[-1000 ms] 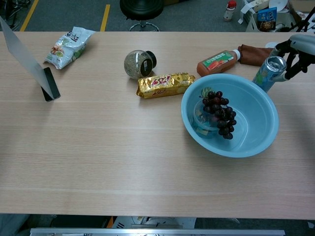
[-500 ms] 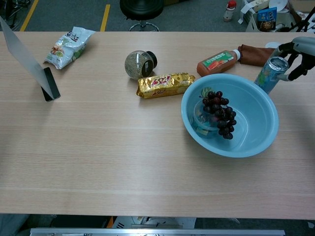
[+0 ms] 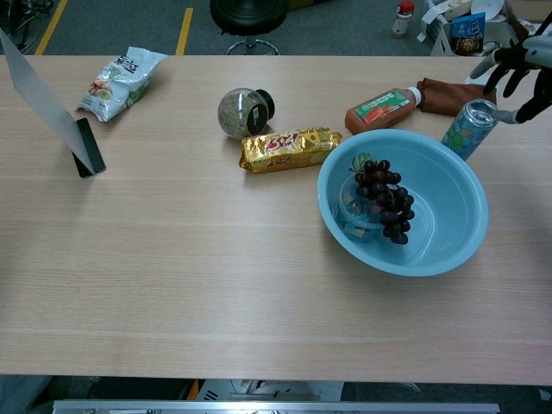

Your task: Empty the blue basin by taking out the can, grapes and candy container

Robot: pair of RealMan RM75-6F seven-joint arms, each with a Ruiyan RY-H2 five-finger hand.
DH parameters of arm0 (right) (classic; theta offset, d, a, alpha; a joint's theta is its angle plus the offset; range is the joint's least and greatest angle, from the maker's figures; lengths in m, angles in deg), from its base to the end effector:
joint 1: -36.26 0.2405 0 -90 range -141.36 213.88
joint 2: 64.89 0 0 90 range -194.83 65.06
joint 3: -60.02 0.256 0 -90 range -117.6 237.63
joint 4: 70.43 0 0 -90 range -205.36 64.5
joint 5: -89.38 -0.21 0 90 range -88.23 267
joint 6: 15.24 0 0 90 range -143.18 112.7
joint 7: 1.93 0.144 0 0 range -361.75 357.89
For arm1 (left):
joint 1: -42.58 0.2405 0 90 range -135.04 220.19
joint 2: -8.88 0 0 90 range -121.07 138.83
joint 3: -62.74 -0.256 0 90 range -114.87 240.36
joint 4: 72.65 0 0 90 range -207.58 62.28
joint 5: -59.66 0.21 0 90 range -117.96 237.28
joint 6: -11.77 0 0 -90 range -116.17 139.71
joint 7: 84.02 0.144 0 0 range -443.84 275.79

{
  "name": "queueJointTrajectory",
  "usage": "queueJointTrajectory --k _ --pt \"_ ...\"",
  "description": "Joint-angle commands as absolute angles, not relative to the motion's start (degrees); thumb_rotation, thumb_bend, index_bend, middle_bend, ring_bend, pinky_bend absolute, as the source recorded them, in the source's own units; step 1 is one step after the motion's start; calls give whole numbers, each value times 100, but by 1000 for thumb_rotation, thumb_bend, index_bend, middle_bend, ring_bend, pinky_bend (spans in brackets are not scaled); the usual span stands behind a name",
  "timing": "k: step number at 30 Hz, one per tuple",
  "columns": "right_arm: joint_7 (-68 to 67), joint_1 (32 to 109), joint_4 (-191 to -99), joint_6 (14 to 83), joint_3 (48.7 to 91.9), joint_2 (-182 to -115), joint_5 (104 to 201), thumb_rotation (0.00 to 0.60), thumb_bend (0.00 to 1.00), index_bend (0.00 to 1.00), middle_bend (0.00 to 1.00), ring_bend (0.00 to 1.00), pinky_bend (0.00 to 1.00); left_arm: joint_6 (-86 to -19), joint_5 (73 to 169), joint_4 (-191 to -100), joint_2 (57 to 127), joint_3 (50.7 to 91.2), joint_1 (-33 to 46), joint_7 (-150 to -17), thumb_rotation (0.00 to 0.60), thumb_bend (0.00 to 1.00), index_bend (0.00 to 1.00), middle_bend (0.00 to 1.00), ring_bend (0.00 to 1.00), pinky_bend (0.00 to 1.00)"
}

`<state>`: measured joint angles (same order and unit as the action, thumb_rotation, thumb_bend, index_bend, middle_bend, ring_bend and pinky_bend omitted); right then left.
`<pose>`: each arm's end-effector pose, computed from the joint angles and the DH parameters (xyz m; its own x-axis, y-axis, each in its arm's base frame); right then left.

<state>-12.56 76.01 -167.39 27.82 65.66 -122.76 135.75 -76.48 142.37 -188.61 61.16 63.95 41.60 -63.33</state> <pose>-0.2480 -0.3394 0.1275 0.3650 -0.4544 0.8126 -0.9131 -0.0044 0.4077 -0.2597 0.1514 0.1934 0.5318 0.0431 0.8458 0.8409 0.0917 -0.5334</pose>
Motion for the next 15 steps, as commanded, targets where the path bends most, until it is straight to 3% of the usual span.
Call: queueJointTrajectory --k 1,8,15 --pt "-1101 7543 -17395 2838 6696 -11741 14059 600 304 205 319 324 564 -7635 14245 -18874 6115 6406 4142 -6317 600 269 291 245 207 170" --pt "-1135 7569 -18109 2725 6693 -11251 14583 600 273 205 319 319 561 -7616 14242 -18896 6111 6421 4117 -6315 600 270 291 245 207 170" --pt "-1910 7785 -18454 2671 6517 -11167 15083 600 34 186 282 244 460 -7650 14253 -18879 6081 6409 4145 -6377 600 270 291 245 207 170"
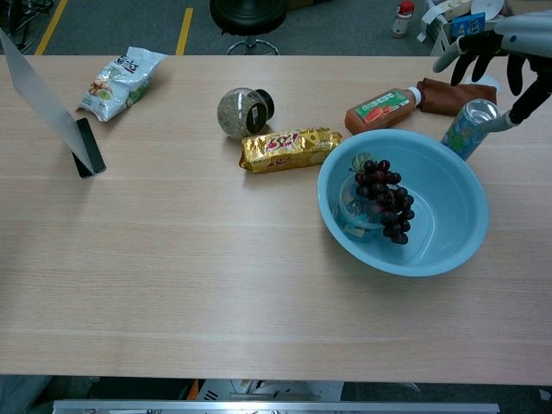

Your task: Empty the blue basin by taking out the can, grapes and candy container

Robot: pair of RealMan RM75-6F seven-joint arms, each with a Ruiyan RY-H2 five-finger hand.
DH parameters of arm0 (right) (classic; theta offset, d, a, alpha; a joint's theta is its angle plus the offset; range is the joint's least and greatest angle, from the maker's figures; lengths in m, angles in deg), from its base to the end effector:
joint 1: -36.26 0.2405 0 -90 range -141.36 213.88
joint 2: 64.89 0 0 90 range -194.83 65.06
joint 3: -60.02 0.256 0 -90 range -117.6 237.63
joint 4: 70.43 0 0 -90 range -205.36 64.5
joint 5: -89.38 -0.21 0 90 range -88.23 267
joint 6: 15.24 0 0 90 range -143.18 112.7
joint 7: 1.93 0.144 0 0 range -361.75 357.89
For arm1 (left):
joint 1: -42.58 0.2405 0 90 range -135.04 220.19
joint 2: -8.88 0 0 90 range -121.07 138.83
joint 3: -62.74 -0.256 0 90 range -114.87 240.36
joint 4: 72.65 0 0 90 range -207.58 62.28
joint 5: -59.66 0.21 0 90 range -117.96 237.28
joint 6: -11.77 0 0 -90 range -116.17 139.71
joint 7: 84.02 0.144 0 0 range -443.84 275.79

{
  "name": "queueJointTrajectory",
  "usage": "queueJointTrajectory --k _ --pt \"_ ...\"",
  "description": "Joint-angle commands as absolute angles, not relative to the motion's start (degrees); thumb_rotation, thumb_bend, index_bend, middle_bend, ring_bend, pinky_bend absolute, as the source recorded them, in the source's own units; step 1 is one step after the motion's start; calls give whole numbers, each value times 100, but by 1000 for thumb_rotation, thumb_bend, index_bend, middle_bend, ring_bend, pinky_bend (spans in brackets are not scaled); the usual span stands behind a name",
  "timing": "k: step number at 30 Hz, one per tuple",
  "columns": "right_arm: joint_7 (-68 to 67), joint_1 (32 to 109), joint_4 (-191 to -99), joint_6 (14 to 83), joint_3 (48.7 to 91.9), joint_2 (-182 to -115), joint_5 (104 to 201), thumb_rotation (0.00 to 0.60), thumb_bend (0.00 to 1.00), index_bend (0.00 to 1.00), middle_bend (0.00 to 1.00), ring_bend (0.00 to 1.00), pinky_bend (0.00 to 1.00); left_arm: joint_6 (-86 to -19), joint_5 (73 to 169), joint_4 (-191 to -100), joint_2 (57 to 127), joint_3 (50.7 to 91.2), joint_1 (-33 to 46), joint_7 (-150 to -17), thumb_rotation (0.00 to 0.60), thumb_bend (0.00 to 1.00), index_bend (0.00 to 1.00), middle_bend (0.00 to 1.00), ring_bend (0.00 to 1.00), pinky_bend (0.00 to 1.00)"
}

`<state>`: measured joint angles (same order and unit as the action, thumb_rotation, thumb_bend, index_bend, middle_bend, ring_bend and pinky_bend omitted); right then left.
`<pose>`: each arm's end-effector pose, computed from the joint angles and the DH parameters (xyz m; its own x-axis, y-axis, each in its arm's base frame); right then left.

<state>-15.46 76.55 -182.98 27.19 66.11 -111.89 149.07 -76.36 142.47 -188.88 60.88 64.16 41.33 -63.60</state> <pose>-0.1813 -0.3063 0.1437 0.5364 -0.4311 0.7256 -0.8436 -0.2990 0.4460 -0.2577 0.1534 0.1944 0.5281 0.0379 0.8483 0.8442 0.0851 -0.5293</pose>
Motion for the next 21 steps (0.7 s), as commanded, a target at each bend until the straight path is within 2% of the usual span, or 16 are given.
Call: queueJointTrajectory --k 1,10,21 --pt "-2022 7825 -18465 2665 6495 -11204 15099 600 14 183 274 234 449 -7660 14252 -18872 6080 6407 4153 -6388 600 270 291 245 207 170" --pt "-3116 8303 -18407 2532 6207 -11883 14939 600 0 181 258 221 438 -7772 14268 -18787 6089 6339 4280 -6541 600 269 291 244 207 170" --pt "-3947 8573 -18228 2739 5829 -12538 14662 600 5 181 258 221 438 -7944 14263 -18733 6077 6270 4462 -6672 600 270 291 244 207 170"
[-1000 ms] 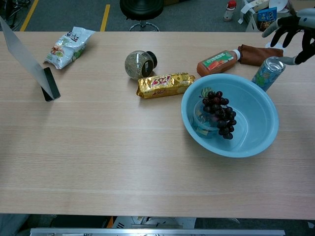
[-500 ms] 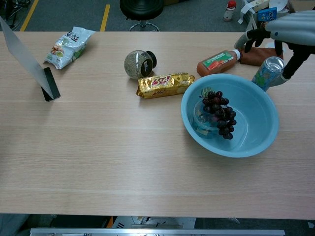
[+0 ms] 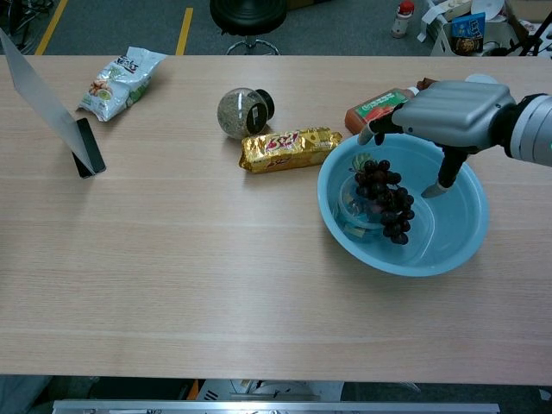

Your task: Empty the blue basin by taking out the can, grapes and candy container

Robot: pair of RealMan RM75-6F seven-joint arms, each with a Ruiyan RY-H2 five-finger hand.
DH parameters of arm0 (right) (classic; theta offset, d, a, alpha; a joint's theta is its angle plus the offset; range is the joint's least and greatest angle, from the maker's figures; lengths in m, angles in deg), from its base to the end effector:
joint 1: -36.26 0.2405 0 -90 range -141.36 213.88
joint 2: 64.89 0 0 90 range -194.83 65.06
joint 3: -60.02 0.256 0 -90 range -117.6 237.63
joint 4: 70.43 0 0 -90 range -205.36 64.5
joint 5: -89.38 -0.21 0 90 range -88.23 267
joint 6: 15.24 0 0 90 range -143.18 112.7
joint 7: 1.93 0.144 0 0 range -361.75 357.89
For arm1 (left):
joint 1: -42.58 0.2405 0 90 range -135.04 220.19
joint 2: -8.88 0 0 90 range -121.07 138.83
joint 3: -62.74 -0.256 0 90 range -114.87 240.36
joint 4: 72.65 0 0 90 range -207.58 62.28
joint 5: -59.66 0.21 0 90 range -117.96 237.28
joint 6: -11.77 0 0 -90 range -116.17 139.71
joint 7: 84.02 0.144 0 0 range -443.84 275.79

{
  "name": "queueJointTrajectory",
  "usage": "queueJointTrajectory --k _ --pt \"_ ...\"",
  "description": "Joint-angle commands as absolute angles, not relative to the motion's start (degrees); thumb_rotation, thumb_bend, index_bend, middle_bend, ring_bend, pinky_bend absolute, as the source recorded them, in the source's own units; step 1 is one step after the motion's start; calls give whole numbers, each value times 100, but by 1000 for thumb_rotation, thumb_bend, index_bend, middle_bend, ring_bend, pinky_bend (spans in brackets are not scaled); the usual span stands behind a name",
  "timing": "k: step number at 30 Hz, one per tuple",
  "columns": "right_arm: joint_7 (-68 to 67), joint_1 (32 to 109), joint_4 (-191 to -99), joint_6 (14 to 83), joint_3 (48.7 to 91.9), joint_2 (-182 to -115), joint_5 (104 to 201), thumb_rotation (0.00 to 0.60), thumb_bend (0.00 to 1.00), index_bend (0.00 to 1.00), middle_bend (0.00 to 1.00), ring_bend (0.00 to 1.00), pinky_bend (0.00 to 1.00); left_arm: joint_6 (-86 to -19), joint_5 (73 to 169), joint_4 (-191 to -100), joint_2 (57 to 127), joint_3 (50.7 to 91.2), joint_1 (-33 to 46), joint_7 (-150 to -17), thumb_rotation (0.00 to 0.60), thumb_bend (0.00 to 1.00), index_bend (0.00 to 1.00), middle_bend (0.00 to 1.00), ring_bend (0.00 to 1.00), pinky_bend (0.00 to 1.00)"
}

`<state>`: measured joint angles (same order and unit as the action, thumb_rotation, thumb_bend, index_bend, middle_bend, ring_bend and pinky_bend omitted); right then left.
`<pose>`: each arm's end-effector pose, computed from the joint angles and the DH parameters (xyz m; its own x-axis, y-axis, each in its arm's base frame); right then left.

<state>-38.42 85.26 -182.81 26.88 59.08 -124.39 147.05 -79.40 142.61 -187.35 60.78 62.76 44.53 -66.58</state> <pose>-0.1503 -0.2895 0.0630 0.7920 -0.3558 0.4962 -0.6001 -0.6036 0.5249 -0.2713 0.1338 0.2012 0.5118 0.0345 0.8584 0.8462 0.1520 -0.5107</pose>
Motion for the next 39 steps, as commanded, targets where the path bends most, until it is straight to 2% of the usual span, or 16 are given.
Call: queueJointTrajectory --k 1,19,25,29,39 --pt "-4008 8586 -18203 2766 5791 -12593 14663 600 13 181 258 221 438 -7946 14269 -18734 6076 6267 4468 -6688 600 270 291 244 207 170" --pt "-4593 8724 -17761 3088 5502 -13230 14640 600 37 182 258 222 438 -7933 14261 -18707 6069 6281 4501 -6797 600 270 291 244 207 170" --pt "-4675 8777 -17616 3141 5476 -13433 14477 600 44 222 259 222 438 -7942 14257 -18678 6051 6279 4523 -6839 600 270 291 245 206 170" --pt "-4705 8806 -17561 3195 5481 -13551 14402 600 128 264 283 222 438 -7958 14259 -18673 6030 6282 4539 -6874 600 270 291 244 207 170" --pt "-4758 8859 -17463 3325 5479 -13707 14275 600 236 381 343 279 452 -7927 14240 -18639 6007 6292 4539 -6924 600 269 291 244 206 170"
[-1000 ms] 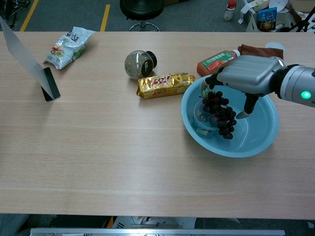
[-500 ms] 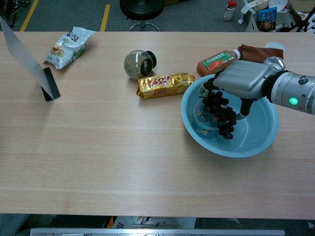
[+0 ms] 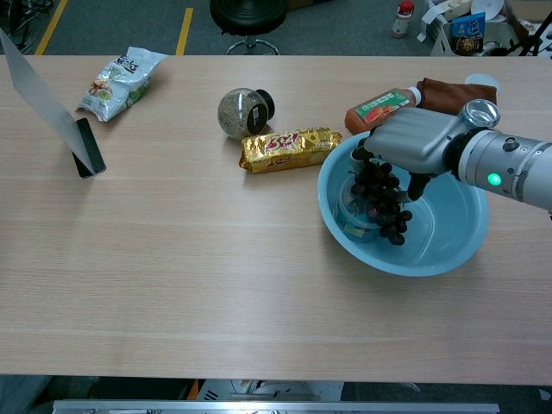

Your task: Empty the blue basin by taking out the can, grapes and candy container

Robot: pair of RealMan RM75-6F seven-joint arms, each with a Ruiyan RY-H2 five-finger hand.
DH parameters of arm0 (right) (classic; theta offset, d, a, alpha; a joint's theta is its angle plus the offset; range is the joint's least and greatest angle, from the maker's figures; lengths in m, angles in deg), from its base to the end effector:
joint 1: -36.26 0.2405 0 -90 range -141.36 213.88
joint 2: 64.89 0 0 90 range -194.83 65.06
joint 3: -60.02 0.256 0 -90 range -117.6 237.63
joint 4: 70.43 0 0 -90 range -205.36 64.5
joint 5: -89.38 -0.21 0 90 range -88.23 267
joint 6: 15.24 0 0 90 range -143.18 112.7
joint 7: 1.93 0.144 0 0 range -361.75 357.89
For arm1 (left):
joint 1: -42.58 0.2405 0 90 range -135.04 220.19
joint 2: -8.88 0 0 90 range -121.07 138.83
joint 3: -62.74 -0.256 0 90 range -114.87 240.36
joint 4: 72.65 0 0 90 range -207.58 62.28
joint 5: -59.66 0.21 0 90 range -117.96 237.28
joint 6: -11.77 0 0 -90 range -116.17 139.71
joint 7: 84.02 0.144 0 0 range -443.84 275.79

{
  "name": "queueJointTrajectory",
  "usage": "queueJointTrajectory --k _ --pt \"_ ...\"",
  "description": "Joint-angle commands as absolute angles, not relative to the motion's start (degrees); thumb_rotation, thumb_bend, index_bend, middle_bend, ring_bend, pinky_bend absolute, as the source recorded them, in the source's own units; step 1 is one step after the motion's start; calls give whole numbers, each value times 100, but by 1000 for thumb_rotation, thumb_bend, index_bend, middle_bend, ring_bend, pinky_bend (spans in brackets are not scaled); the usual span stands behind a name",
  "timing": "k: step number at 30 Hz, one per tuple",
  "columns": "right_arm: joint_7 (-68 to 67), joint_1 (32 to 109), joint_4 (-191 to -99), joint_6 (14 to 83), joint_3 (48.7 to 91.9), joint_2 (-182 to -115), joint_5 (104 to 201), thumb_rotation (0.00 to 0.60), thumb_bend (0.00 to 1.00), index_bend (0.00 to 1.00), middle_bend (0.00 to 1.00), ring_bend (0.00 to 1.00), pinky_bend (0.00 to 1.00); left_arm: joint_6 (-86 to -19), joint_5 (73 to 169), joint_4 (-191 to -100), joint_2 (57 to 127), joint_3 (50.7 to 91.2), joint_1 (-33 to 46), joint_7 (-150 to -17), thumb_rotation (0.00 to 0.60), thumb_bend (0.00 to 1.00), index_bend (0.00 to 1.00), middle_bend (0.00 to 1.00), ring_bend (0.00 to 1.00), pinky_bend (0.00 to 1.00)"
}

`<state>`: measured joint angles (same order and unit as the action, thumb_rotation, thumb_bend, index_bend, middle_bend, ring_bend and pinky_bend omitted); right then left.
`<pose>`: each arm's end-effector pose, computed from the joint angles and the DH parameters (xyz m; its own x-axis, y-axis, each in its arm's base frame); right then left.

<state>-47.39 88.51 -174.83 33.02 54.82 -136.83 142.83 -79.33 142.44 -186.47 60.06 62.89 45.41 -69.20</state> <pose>-0.1557 -0.2953 0.0125 0.8574 -0.2793 0.4323 -0.5026 -0.6349 0.5867 -0.2771 0.1298 0.2058 0.4964 0.0357 0.8674 0.8525 0.1683 -0.4948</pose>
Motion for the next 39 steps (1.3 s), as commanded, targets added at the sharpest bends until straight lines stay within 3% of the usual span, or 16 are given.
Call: queueJointTrajectory --k 1,18,29,39 --pt "-4769 8862 -17447 3341 5476 -13728 14266 600 246 394 351 287 458 -7922 14236 -18630 6009 6295 4536 -6927 600 269 291 244 206 170" --pt "-5050 8862 -17270 3592 5330 -13984 14336 600 306 438 391 330 479 -7914 14197 -18518 5989 6298 4570 -7060 600 270 291 244 206 170" --pt "-4845 8631 -17238 3941 5398 -14087 14666 600 408 591 513 480 673 -7918 14205 -18460 5957 6300 4587 -7148 600 269 291 244 207 170" --pt "-4604 8489 -17636 4149 5538 -13697 14887 600 409 605 537 529 715 -7935 14249 -18420 5912 6307 4596 -7247 600 270 291 245 207 170"
